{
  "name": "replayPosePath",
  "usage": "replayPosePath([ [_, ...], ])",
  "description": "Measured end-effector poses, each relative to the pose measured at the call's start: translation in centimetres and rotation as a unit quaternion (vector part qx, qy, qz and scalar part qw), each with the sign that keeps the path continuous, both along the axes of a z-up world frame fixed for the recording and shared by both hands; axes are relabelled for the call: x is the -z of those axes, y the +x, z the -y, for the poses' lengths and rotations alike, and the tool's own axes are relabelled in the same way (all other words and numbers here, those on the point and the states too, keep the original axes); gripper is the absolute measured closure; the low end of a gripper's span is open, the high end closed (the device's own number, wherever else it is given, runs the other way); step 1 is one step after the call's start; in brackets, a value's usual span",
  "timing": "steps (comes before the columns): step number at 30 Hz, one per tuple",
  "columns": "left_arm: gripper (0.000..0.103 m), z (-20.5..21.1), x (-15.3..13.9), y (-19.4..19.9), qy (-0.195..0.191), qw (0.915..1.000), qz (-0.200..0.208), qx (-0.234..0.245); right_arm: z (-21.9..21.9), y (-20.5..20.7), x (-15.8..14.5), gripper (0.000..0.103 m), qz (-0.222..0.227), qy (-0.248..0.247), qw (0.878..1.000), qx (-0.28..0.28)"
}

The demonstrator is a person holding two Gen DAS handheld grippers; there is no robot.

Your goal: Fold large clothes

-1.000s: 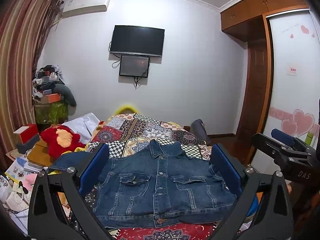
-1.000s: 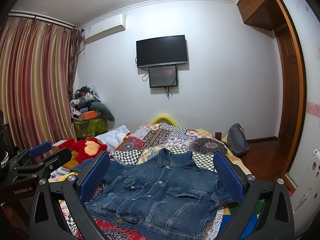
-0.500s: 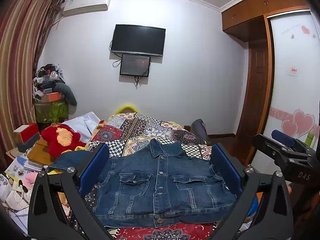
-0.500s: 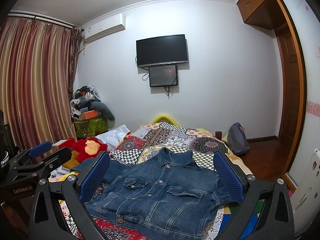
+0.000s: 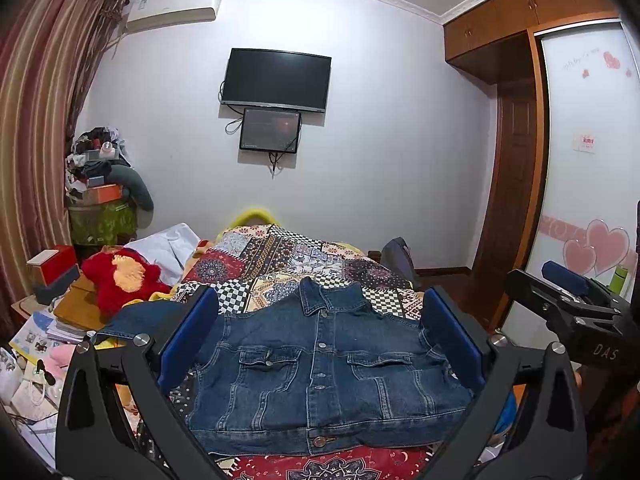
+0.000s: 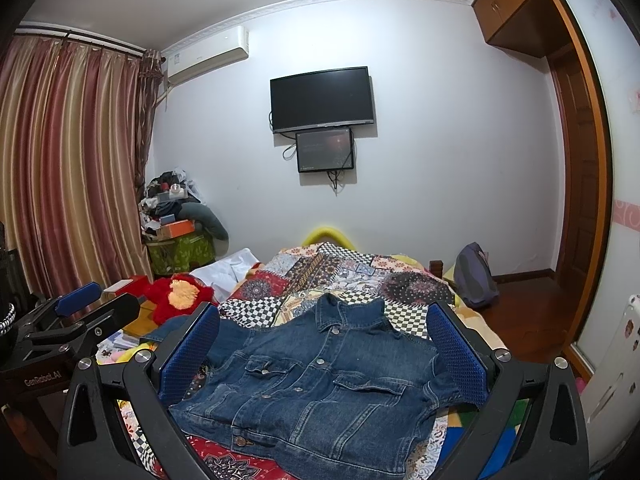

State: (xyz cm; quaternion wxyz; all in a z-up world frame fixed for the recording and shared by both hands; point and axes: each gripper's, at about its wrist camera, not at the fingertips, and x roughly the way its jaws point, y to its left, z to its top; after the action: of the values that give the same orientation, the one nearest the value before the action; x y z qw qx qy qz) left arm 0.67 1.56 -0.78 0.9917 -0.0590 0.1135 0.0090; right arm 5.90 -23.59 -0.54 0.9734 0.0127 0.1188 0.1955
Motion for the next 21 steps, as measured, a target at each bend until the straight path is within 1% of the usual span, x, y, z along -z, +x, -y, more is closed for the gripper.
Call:
replayPosePath([
  [5, 0.0, -0.3, 0.0, 0.3, -0.004, 1.0, -0.004, -0.002, -0.3, 0.5, 0.5, 0.0, -0.006, -0.003, 1.0, 0.001],
  [11, 0.0, -1.2, 0.6, 1.7, -0.004, 0.9999, -0.014, -0.008, -1.4, 2.4, 1.0, 0.0, -0.023, -0.011, 1.0, 0.002],
  [16, 0.0, -3.5, 1.3, 3.9, -0.012, 0.9993, -0.028, -0.02, -3.3, 5.0, 1.9, 0.0, -0.04, -0.029, 0.999, -0.003],
  [21, 0.0, -7.3, 2.8, 7.6, -0.03, 0.9966, -0.062, -0.044, -6.0, 9.4, 3.5, 0.0, -0.07, -0.051, 0.996, -0.011],
])
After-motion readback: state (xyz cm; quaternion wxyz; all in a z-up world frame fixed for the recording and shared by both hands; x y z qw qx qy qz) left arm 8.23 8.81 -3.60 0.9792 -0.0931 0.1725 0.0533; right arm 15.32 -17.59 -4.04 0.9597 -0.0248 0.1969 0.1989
